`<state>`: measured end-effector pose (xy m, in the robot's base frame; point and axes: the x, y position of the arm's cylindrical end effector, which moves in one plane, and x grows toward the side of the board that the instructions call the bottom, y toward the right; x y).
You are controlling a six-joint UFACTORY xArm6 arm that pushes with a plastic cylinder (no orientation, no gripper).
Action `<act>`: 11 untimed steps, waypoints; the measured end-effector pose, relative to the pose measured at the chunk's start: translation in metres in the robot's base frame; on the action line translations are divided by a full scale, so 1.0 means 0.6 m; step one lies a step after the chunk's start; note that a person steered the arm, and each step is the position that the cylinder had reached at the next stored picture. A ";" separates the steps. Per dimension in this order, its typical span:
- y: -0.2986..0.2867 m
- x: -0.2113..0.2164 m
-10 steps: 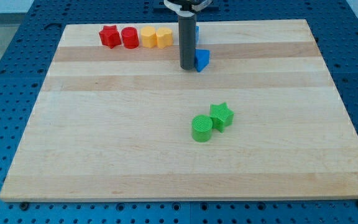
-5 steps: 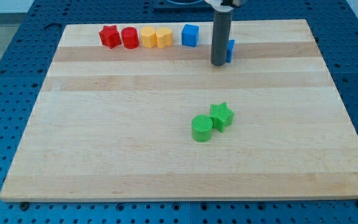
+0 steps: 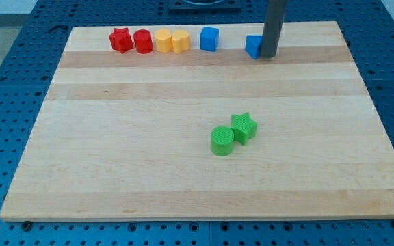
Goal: Move blue triangle to the top center of the board
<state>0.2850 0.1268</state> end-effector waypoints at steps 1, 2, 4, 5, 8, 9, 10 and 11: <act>0.000 -0.006; -0.006 -0.002; -0.047 -0.022; -0.051 -0.026; 0.053 -0.040; 0.042 -0.048; 0.002 -0.050; -0.038 -0.050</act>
